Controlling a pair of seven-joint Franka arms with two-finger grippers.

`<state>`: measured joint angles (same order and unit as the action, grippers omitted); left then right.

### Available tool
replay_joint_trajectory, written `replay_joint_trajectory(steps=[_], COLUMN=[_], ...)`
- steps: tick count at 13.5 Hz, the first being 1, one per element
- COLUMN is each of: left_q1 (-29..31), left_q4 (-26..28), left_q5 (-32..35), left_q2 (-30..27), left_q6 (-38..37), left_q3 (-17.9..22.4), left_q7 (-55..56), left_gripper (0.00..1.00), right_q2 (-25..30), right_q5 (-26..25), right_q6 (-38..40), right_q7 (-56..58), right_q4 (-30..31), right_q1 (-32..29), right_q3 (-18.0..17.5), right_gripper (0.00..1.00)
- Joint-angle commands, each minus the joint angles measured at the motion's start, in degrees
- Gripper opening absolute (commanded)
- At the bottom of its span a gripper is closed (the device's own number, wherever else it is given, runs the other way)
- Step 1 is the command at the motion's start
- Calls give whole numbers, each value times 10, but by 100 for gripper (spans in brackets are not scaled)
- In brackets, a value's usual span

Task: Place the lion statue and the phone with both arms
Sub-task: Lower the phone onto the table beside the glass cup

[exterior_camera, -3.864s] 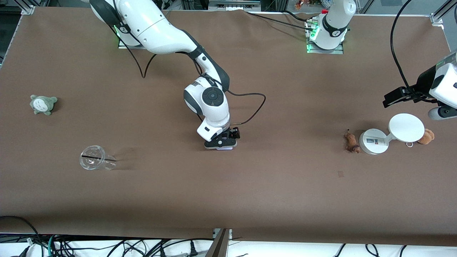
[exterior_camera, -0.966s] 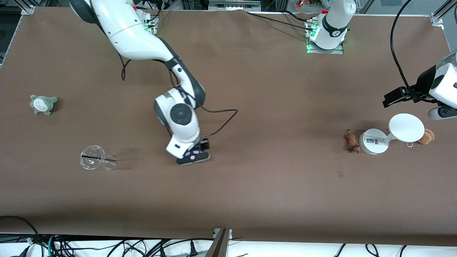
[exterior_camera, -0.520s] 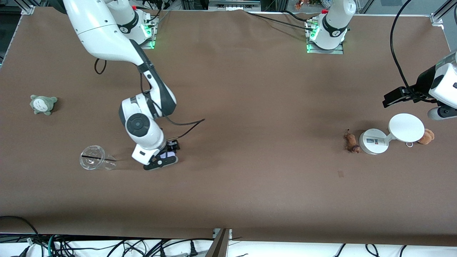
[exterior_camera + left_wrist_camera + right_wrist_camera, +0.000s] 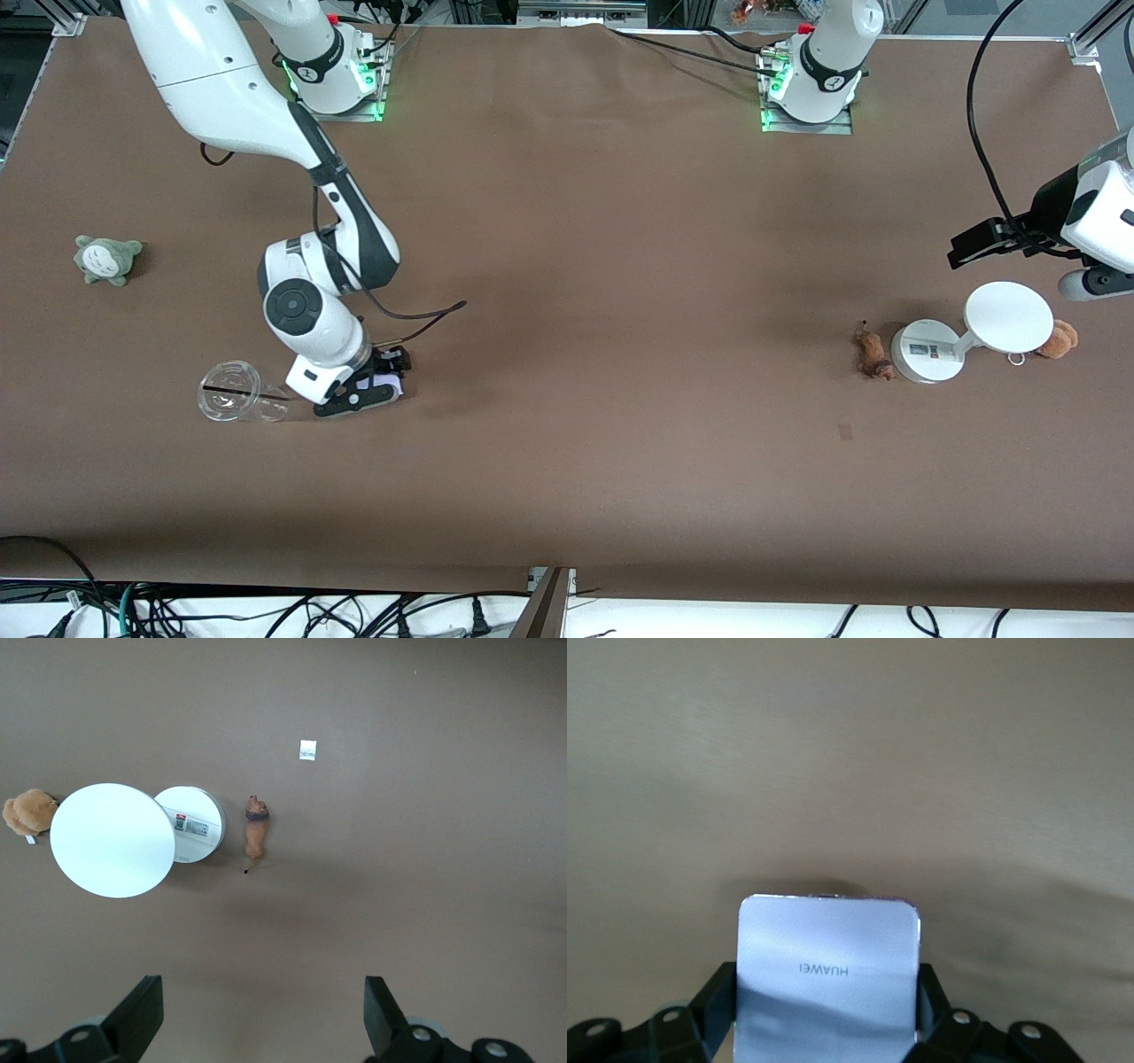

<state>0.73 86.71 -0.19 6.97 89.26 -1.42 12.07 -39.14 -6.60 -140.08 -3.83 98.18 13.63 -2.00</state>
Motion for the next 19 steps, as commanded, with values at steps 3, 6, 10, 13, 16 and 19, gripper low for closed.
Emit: replay_joint_trajectory(steps=[3, 6, 10, 13, 16, 19], left_q1=[1, 1, 1, 1, 1, 1], left_q4=[-15, -15, -15, -15, -15, -15], left_q5=[-16, -16, -16, -16, -16, -16], left_q2=[6, 6, 6, 6, 6, 6], left_q6=[-8, -8, -8, -8, -8, -8], left_q3=[2, 2, 2, 2, 2, 2], left_q7=[-12, -12, -12, -12, -12, -12], left_gripper=[100, 100, 100, 100, 100, 100], right_q2=[20, 10, 9, 12, 23, 36], right_q5=[55, 55, 55, 56, 56, 56], right_q6=[-32, -49, -53, -49, -48, -32], right_q7=[21, 22, 22, 15, 16, 16], right_q4=[32, 31, 30, 27, 27, 27], right_q1=[-21, -24, -25, -24, -23, -23], right_q3=[-6, -6, -5, -8, -10, -9], right_gripper=[54, 60, 91, 96, 99, 100])
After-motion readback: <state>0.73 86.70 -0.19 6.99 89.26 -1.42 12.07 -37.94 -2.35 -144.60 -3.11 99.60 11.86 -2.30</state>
